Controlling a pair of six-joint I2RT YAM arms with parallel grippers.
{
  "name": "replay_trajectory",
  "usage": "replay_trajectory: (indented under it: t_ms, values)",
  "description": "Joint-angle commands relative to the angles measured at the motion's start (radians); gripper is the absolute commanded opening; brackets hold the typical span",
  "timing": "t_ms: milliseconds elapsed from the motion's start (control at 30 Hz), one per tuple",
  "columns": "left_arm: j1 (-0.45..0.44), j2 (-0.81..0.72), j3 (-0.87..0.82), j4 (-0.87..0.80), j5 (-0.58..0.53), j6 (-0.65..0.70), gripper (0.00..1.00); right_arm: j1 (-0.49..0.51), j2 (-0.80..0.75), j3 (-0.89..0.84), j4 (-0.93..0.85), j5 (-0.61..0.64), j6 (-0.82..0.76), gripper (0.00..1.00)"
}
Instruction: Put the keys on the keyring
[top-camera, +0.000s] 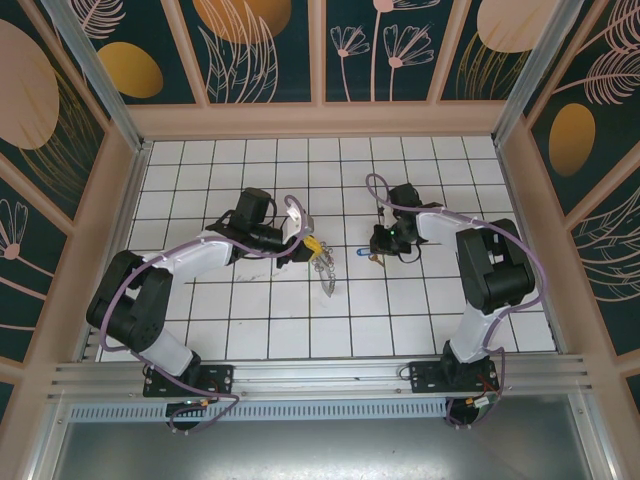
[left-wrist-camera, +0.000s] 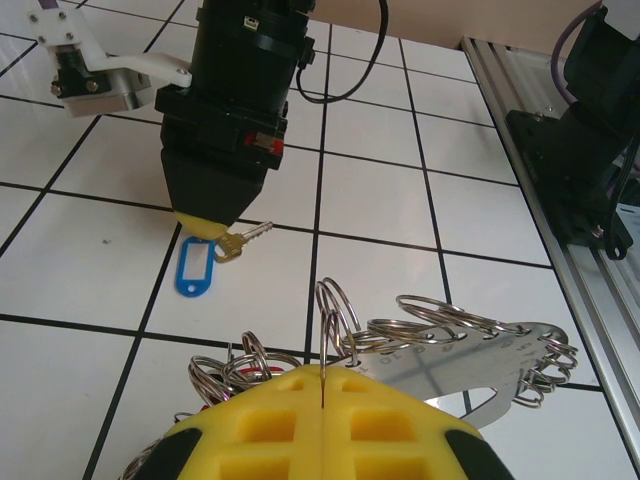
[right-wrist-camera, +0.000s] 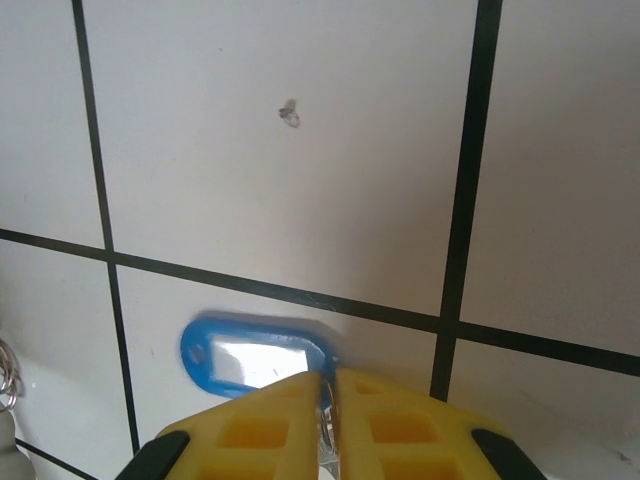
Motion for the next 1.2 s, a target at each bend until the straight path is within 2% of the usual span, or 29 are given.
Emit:
replay_trajectory:
  t_ms: [0, 300, 400, 567, 967, 1067, 1167]
  values:
    - [-0.004, 0.01, 0.028, 0.005, 0.047, 0.006, 0.0, 0.001, 0.013, 0.015, -0.022, 0.011, 0.002, 0.13]
    - [-0.005, 0.008, 0.026, 0.004, 0.047, 0.007, 0.0, -0.001, -0.024, 0.012, -0.016, 0.022, 0.009, 0.1]
    - [-0.005, 0.008, 0.026, 0.004, 0.047, 0.007, 0.0, -0.001, -0.037, 0.011, -0.021, 0.031, 0.011, 0.14]
    - [-0.005, 0.011, 0.027, 0.002, 0.049, 0.008, 0.0, -0.001, -0.04, 0.009, -0.024, 0.028, 0.014, 0.13]
    - [-0.004, 0.011, 0.027, 0.004, 0.047, 0.006, 0.0, -0.001, -0.047, 0.002, -0.02, 0.03, 0.009, 0.01]
    - [-0.005, 0.014, 0.028, 0.01, 0.05, 0.004, 0.0, 0.005, -0.089, -0.01, 0.001, 0.061, -0.008, 0.0]
    - [-0.005, 0.017, 0.024, 0.022, 0.056, 0.005, 0.0, 0.008, -0.18, -0.052, 0.071, 0.039, -0.05, 0.0]
